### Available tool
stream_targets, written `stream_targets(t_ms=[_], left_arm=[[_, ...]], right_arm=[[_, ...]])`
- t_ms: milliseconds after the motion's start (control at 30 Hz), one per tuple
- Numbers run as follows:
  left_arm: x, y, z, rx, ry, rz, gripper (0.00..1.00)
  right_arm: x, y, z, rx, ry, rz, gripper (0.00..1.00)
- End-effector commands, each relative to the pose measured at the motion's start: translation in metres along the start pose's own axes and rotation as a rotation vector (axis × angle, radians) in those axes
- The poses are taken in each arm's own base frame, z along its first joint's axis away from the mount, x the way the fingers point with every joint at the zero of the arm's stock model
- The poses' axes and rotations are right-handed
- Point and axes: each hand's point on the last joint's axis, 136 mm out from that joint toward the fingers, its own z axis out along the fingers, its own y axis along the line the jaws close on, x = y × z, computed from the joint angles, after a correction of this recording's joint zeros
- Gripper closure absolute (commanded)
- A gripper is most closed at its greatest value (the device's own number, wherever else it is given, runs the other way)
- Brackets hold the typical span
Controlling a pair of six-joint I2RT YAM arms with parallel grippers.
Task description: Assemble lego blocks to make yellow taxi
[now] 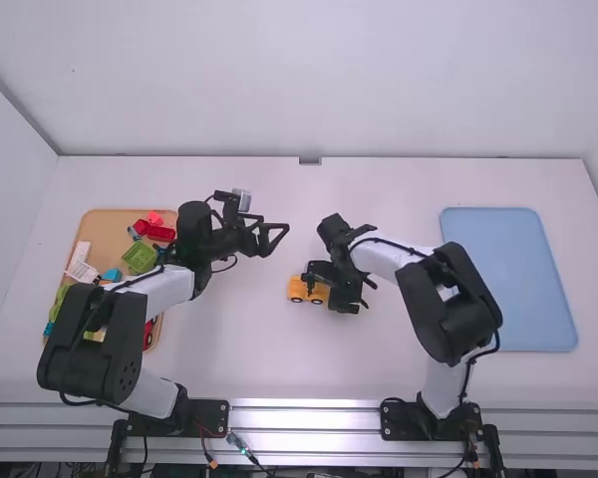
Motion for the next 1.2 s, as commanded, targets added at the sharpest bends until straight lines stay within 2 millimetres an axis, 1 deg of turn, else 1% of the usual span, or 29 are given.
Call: stream_targets(t_ms=[0, 33, 67, 100, 133, 200, 233, 267, 300, 367, 433, 467, 500, 533, 600, 633, 667, 733, 800, 833, 867, 900, 933, 1033, 1100, 1133, 1167], left_arm=[[0.004, 0.002, 0.0, -0.007, 0.007, 0.039, 0.01], [0.002, 0.001, 0.0, -0.005, -0.001, 0.055, 0.01], [-0.001, 0.001, 0.0, -0.007, -0.011, 0.075, 0.01], [-0.003, 0.004, 0.0, -0.024, -0.02, 0.089, 0.01], [-0.002, 0.012, 0.0, -0.066, -0.021, 0.081, 0.01], [0.007, 0.019, -0.001, -0.101, 0.011, 0.029, 0.01], [0.009, 0.02, -0.001, -0.103, 0.017, 0.028, 0.01], [0.013, 0.02, -0.001, -0.102, 0.034, 0.053, 0.01], [0.014, 0.017, 0.0, -0.085, 0.042, 0.084, 0.01], [0.018, 0.003, 0.0, 0.002, 0.061, 0.189, 0.01], [0.023, -0.013, -0.001, 0.098, 0.072, 0.299, 0.01], [0.024, -0.015, -0.001, 0.113, 0.074, 0.319, 0.01], [0.029, -0.024, -0.003, 0.176, 0.083, 0.401, 0.01], [0.034, -0.03, -0.004, 0.218, 0.088, 0.463, 0.01], [0.045, -0.037, -0.008, 0.285, 0.104, 0.569, 0.01], [0.054, -0.039, -0.01, 0.319, 0.119, 0.645, 0.01], [0.057, -0.039, -0.011, 0.322, 0.124, 0.66, 0.01], [0.072, -0.035, -0.012, 0.341, 0.157, 0.73, 0.01], [0.079, -0.036, -0.012, 0.372, 0.161, 0.755, 0.01], [0.087, -0.04, -0.013, 0.425, 0.154, 0.788, 0.01], [0.09, -0.042, -0.014, 0.447, 0.152, 0.798, 0.01], [0.097, -0.045, -0.016, 0.49, 0.143, 0.813, 0.01], [0.098, -0.045, -0.016, 0.496, 0.142, 0.815, 0.01], [0.107, -0.042, -0.012, 0.531, 0.132, 0.807, 0.01], [0.11, -0.04, -0.009, 0.542, 0.126, 0.79, 0.01], [0.111, -0.039, -0.008, 0.546, 0.123, 0.779, 0.01], [0.112, -0.038, -0.007, 0.549, 0.122, 0.772, 0.01]], right_arm=[[0.003, -0.006, 0.003, 0.018, 0.021, 0.064, 0.01], [0.0, -0.013, -0.001, 0.046, 0.019, 0.102, 0.01], [-0.002, -0.015, -0.005, 0.051, 0.013, 0.117, 0.01], [-0.004, -0.017, -0.009, 0.053, 0.005, 0.124, 0.01], [-0.008, -0.016, -0.018, 0.047, -0.014, 0.123, 0.01], [-0.018, -0.012, -0.036, 0.022, -0.068, 0.118, 0.01], [-0.019, -0.012, -0.042, 0.017, -0.084, 0.121, 0.01], [-0.023, -0.011, -0.055, 0.008, -0.129, 0.129, 0.01], [-0.025, -0.01, -0.063, 0.003, -0.16, 0.132, 0.01], [-0.027, -0.006, -0.081, -0.013, -0.242, 0.123, 0.01], [-0.026, 0.003, -0.095, -0.043, -0.342, 0.106, 0.01], [-0.025, 0.005, -0.097, -0.048, -0.359, 0.102, 0.01], [-0.025, 0.012, -0.103, -0.067, -0.432, 0.075, 0.01], [-0.025, 0.015, -0.105, -0.073, -0.495, 0.06, 0.01], [-0.023, 0.012, -0.102, -0.057, -0.566, 0.069, 0.01], [-0.016, 0.0, -0.093, 0.004, -0.599, 0.104, 0.01], [-0.014, -0.004, -0.09, 0.019, -0.604, 0.118, 0.01], [-0.001, -0.02, -0.073, 0.092, -0.645, 0.221, 0.01], [0.002, -0.024, -0.067, 0.111, -0.686, 0.27, 0.01], [0.002, -0.025, -0.064, 0.122, -0.742, 0.303, 0.01], [0.004, -0.025, -0.061, 0.126, -0.758, 0.329, 0.01], [0.006, -0.02, -0.056, 0.12, -0.777, 0.337, 0.0], [0.006, -0.018, -0.054, 0.118, -0.778, 0.337, 0.01], [0.01, 0.001, -0.038, 0.111, -0.783, 0.296, 0.01], [0.006, 0.011, -0.037, 0.112, -0.831, 0.237, 0.02], [0.002, 0.014, -0.038, 0.12, -0.874, 0.202, 0.05], [0.0, 0.017, -0.039, 0.126, -0.897, 0.181, 0.06]])
